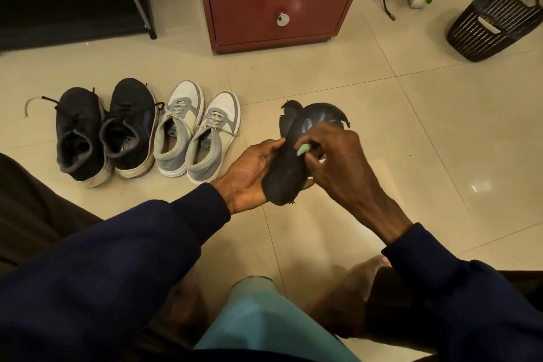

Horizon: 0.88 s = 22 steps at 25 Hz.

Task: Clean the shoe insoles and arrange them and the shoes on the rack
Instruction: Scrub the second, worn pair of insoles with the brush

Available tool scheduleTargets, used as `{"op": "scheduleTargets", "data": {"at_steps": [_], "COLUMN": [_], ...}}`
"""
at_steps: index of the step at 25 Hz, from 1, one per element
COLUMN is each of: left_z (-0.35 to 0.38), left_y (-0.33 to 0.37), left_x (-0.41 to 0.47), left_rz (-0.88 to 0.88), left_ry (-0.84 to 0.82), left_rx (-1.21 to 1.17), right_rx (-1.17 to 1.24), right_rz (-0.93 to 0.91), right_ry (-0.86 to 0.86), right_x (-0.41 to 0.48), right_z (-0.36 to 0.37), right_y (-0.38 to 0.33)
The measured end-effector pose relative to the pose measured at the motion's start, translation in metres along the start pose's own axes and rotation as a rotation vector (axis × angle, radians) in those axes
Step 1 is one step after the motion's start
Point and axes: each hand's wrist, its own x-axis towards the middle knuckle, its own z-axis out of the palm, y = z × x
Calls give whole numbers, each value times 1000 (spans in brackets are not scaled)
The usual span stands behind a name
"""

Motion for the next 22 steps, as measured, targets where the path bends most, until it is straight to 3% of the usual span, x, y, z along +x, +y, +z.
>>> {"op": "scheduleTargets", "data": {"at_steps": [3,7,9,12,14,17,19,22], "left_z": [-2,1,2,-1,-1,0,0,-4], "left_y": [-1,-2,0,0,-1,-1,0,0], "left_x": [1,0,1,2,2,3,2,3], "left_rz": [4,-21,-38,-29,-28,-35,-46,-18], "left_ry": [33,-13,-12,12,30,5,0,46], "left_rx": [5,15,21,-9,-16,26,33,39], "right_rx": [8,-192,-151,8,0,-112,-126,28], "right_rz": [-144,-34,0,-121,-166,-46,-21,-128], "right_ry": [-189,63,114,-133,-204,47,111,-152], "right_x": [-8,5,5,-9,-9,6,6,-9], "right_z": [4,-11,-10,7,7,-4,-3,9], "right_y": [-17,10,9,-16,-15,10,10,-18]}}
